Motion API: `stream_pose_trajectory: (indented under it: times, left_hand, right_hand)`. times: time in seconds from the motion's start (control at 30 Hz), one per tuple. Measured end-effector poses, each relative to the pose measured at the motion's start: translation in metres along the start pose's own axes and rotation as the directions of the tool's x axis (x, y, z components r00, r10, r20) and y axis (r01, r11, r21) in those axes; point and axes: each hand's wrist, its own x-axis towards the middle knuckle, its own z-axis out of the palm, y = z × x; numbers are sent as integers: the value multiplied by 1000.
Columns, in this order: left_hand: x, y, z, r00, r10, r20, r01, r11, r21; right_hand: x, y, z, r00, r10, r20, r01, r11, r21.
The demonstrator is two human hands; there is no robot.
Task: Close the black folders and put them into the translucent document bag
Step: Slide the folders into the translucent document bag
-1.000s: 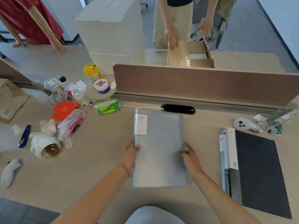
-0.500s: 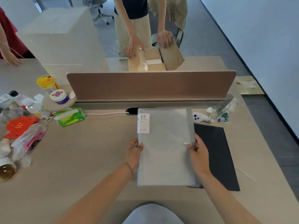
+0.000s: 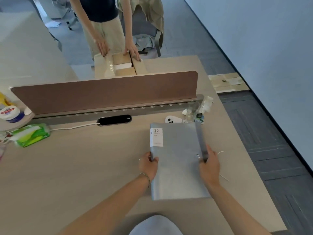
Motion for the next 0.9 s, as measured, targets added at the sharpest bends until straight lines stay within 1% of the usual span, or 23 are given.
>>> stream_pose_trajectory:
  times: [0.1, 0.17, 0.23, 0.43, 0.57, 0.73, 0.83, 0.9]
  left_hand:
    - [-5, 6, 17, 999, 48, 7, -48, 996, 80]
    - [-6, 8, 25, 999, 48, 13, -50, 991, 122]
    - [-4, 9, 32, 999, 42, 9, -43, 988, 149]
    - [8, 9, 49, 998, 32, -57, -12, 950, 312]
    - [14, 4, 52, 998, -16, -63, 37, 932, 361]
    - [19, 2, 51, 999, -53, -7, 52, 934, 353]
    - [23, 3, 51, 990, -143, -12, 142, 961, 236]
    - [26, 4, 54, 982, -190, 9, 187, 969, 159]
  right_hand:
    - [11, 18, -6, 999, 33, 33, -33, 999, -11]
    - [18, 27, -7, 997, 64, 48, -63, 998, -21]
    - [24, 31, -6, 993, 98, 70, -96, 995, -27]
    - [35, 35, 3, 980, 143, 139, -143, 990, -7]
    - [44, 45, 10, 964, 180, 194, -183, 983, -3]
    - [52, 56, 10, 945, 224, 238, -226, 974, -20]
    - [55, 52, 6, 939, 222, 263, -233, 972, 10]
    - [58, 48, 4, 936, 220, 276, -240, 970, 40]
